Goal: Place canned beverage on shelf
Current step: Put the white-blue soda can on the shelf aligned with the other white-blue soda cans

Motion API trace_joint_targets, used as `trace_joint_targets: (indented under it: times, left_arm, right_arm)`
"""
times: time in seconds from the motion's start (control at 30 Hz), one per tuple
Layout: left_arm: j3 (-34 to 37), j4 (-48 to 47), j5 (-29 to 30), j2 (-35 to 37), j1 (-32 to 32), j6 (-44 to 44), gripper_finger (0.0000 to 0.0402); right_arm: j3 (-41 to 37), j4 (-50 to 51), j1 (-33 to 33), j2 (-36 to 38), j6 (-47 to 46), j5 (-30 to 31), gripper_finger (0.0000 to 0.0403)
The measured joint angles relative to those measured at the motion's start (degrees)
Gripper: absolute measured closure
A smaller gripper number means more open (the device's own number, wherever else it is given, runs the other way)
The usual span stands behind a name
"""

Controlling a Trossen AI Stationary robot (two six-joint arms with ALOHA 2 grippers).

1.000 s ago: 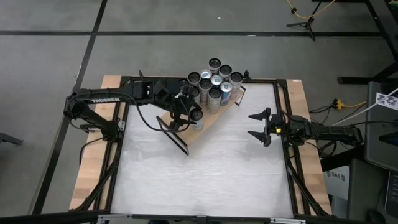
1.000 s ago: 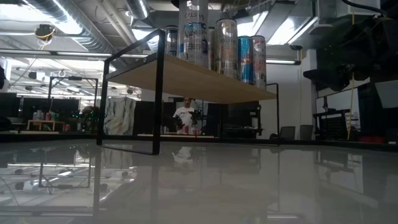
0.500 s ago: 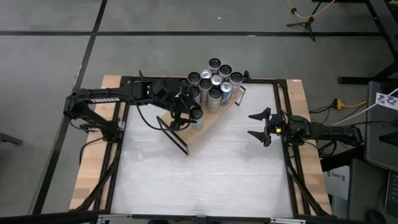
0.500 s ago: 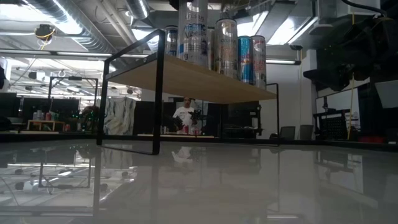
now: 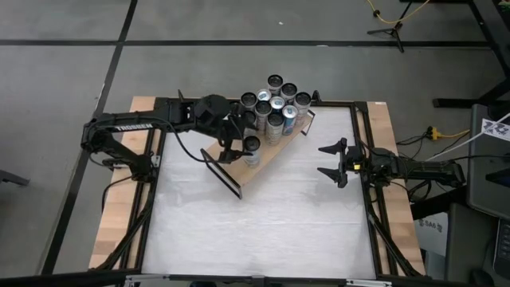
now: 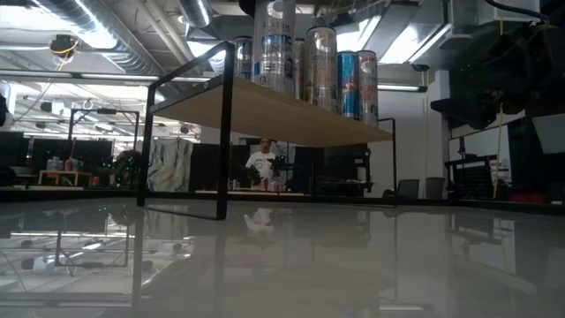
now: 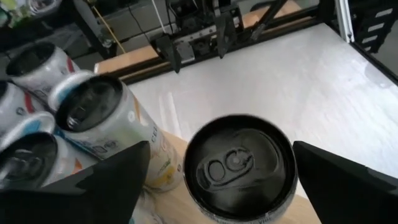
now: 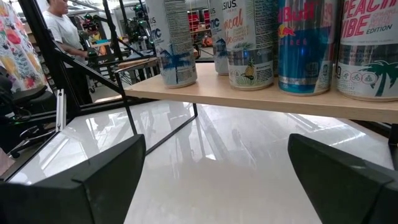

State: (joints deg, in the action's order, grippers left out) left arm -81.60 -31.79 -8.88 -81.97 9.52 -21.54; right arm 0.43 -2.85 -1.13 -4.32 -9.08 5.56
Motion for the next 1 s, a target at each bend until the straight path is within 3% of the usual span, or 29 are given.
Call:
trace_joint_targets:
  times: [0.3,0.57,0.7,1.0]
  left_arm:
    - [-0.09,2.82,0.52,2.63,-1.16,0.07,0.0016]
    - [-0.09,2.95,3.37,5.21,-6.39,0.53,0.0016]
    - [-0.09,0.67,7.82,7.03,-10.90,4.70,0.0016]
    - [-0.09,-7.66,24.04,7.37,-24.86,15.80,0.0016]
  right_arm:
    - [0.00,0.09,-0.02,0.00,0.00,-0.04,0.0015]
    - [-0.01,0.20,0.00,0.00,0.00,-0.17,0.0015]
    - [0.00,0.24,-0.02,0.00,0.00,-0.18,0.0015]
    - [0.00,0.28,-0.02,-0.02,0.02,-0.20,0.0015]
